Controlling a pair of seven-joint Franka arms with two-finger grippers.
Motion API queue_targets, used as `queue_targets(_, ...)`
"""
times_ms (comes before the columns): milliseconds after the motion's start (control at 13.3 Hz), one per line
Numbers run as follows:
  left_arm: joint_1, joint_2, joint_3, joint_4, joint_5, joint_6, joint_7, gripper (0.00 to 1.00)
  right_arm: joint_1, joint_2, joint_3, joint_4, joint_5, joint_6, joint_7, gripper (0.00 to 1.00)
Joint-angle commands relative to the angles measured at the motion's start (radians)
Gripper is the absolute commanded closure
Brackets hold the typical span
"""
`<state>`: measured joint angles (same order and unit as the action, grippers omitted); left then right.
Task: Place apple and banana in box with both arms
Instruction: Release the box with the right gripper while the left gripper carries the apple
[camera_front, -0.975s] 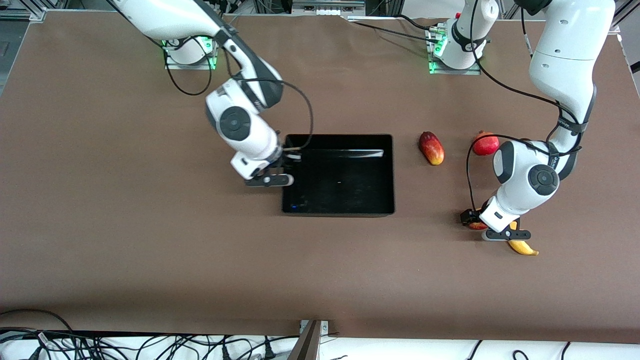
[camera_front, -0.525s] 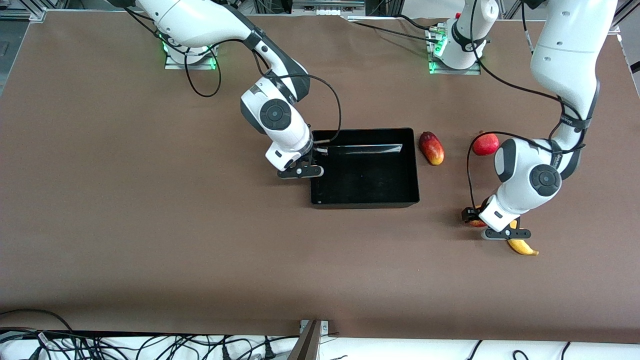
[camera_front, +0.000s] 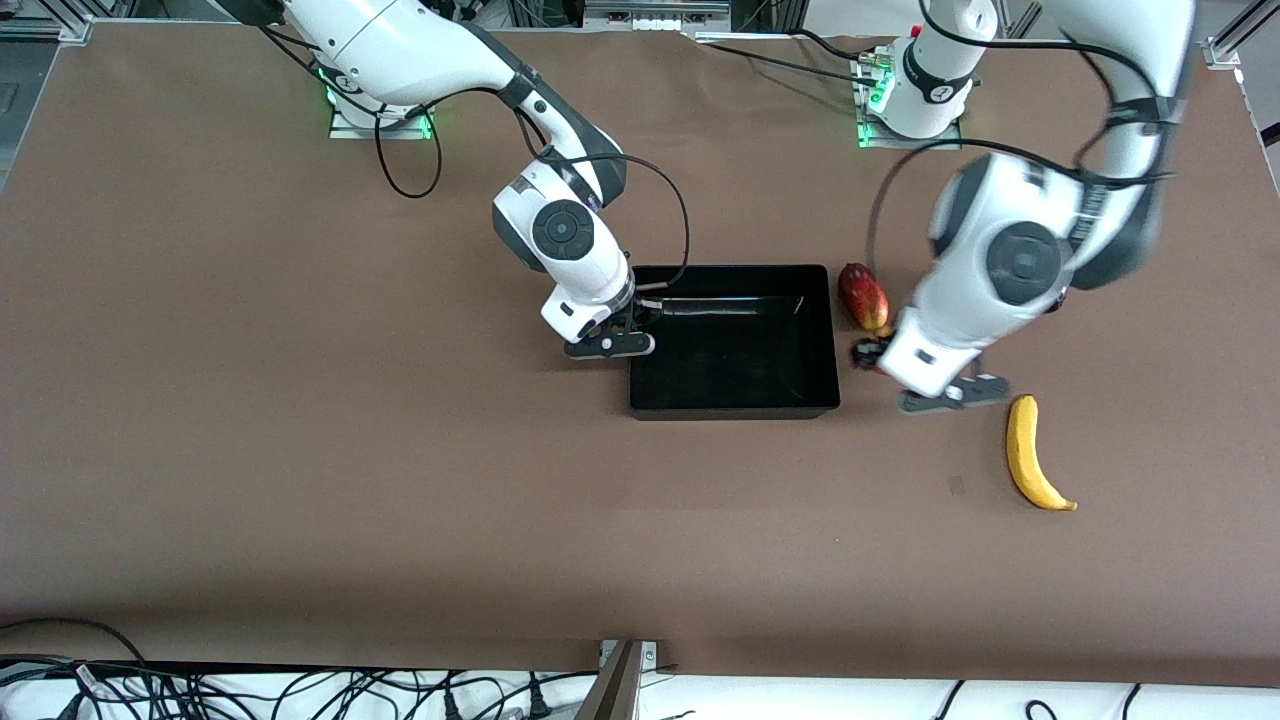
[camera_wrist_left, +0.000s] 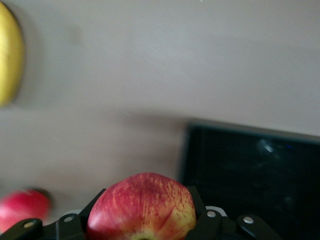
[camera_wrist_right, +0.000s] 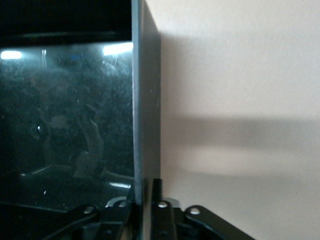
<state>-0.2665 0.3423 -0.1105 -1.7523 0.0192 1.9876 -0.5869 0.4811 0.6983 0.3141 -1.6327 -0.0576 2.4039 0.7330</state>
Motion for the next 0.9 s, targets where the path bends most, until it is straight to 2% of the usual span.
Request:
queue_targets(0, -0.013, 0.061, -0.076, 0.001, -0.025, 0.048, -0.134, 1.00, -0.030, -0.020, -0.013, 0.049, -0.016, -0.017, 0.000, 0.00)
queue_targets(225, -0.016, 0.139, -0.187, -0.004, -0.009, 0.160, -0.359, 1.00, -0.142, -0.146, -0.013, 0.059, -0.012, -0.202, -0.038, 0.00)
queue_targets(450, -0.080, 0.201, -0.196, -0.009, -0.007, 0.255, -0.512, 1.00, -0.283, -0.273, -0.010, 0.056, 0.007, -0.342, -0.101, 0.00)
queue_targets(750, -0.141, 0.309, -0.199, -0.012, 0.142, 0.336, -0.649, 1.00, -0.436, -0.433, -0.015, 0.043, 0.067, -0.549, -0.263, 0.00)
queue_targets(825, -0.149, 0.332, -0.201, -0.013, 0.174, 0.339, -0.651, 1.00, -0.456, -0.462, -0.035, 0.042, 0.068, -0.587, -0.302, 0.00)
